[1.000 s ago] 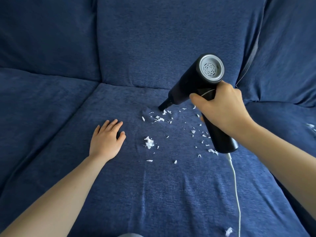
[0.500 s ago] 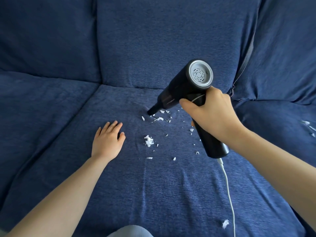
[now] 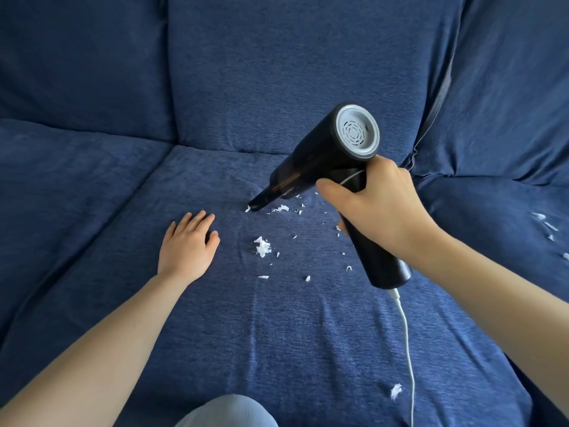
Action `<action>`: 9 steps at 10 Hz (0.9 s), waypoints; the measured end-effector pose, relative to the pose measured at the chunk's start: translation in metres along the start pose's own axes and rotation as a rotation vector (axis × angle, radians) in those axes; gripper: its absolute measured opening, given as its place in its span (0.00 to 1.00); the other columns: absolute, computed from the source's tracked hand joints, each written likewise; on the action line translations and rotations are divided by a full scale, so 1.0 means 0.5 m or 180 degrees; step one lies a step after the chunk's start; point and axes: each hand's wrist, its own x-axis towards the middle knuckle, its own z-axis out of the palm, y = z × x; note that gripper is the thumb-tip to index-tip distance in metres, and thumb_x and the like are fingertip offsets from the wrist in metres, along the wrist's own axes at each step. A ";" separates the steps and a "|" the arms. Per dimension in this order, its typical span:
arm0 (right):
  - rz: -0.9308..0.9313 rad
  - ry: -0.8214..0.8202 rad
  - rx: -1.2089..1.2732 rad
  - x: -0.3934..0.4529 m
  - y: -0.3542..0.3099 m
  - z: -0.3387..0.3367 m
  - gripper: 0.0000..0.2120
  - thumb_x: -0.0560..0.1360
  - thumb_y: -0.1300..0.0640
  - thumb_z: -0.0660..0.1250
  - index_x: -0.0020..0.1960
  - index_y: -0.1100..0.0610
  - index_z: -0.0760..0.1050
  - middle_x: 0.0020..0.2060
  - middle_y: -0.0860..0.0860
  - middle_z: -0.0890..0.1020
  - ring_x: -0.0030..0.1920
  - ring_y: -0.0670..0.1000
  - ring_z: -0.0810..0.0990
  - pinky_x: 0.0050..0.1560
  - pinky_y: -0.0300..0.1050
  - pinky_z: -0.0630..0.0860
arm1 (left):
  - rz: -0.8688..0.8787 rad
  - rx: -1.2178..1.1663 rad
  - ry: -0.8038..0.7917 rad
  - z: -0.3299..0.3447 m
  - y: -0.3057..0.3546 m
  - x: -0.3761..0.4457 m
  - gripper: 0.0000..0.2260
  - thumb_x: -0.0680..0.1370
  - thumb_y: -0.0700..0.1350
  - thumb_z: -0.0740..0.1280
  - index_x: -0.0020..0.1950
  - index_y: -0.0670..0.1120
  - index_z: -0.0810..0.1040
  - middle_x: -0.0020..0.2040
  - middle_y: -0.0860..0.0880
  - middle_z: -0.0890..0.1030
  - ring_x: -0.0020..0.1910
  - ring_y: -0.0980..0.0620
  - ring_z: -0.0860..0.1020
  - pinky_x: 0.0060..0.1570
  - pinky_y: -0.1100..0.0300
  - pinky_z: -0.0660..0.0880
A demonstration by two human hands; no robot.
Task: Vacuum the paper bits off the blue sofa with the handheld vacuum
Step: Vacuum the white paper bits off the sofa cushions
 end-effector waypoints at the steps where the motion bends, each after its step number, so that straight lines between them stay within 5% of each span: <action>1: 0.0020 0.0025 0.0067 -0.001 0.001 -0.005 0.13 0.75 0.50 0.70 0.36 0.54 0.71 0.24 0.47 0.81 0.23 0.40 0.79 0.29 0.25 0.68 | 0.0001 0.0014 -0.0006 0.001 0.000 -0.001 0.22 0.82 0.52 0.52 0.76 0.50 0.61 0.77 0.51 0.60 0.77 0.50 0.55 0.75 0.49 0.51; 3: -0.0024 -0.0022 0.0128 -0.013 -0.011 0.004 0.13 0.75 0.49 0.70 0.38 0.53 0.70 0.22 0.47 0.78 0.25 0.40 0.80 0.29 0.24 0.68 | 0.0004 0.0012 0.0014 0.000 0.004 0.000 0.22 0.82 0.52 0.52 0.76 0.51 0.62 0.77 0.51 0.60 0.77 0.50 0.55 0.75 0.49 0.51; 5: -0.0023 0.0055 0.0001 -0.014 0.002 0.014 0.14 0.74 0.44 0.69 0.38 0.49 0.67 0.30 0.46 0.79 0.43 0.51 0.81 0.36 0.26 0.69 | 0.0007 0.0000 0.0031 -0.001 0.003 0.000 0.21 0.82 0.52 0.53 0.76 0.50 0.62 0.77 0.51 0.61 0.77 0.49 0.56 0.75 0.49 0.52; 6: -0.0005 0.0153 -0.0035 -0.011 0.018 0.004 0.13 0.74 0.45 0.69 0.39 0.51 0.69 0.30 0.48 0.81 0.43 0.53 0.83 0.41 0.35 0.75 | 0.0002 0.0000 0.0028 -0.001 0.003 -0.003 0.21 0.82 0.52 0.53 0.76 0.50 0.63 0.77 0.51 0.61 0.77 0.49 0.56 0.75 0.49 0.52; 7: -0.0009 0.0243 -0.0152 -0.012 0.029 -0.010 0.13 0.75 0.45 0.69 0.40 0.53 0.71 0.27 0.48 0.81 0.38 0.47 0.81 0.36 0.33 0.70 | 0.0008 -0.0008 0.0008 -0.005 0.006 -0.001 0.21 0.82 0.52 0.53 0.76 0.50 0.62 0.77 0.51 0.61 0.77 0.49 0.56 0.75 0.49 0.52; 9: 0.0037 0.0321 -0.0219 -0.002 0.063 -0.019 0.13 0.73 0.45 0.67 0.39 0.54 0.72 0.31 0.50 0.82 0.44 0.54 0.82 0.43 0.42 0.72 | -0.0050 -0.0035 0.0001 -0.003 0.008 0.000 0.21 0.82 0.51 0.53 0.76 0.50 0.63 0.77 0.51 0.61 0.77 0.50 0.56 0.75 0.49 0.51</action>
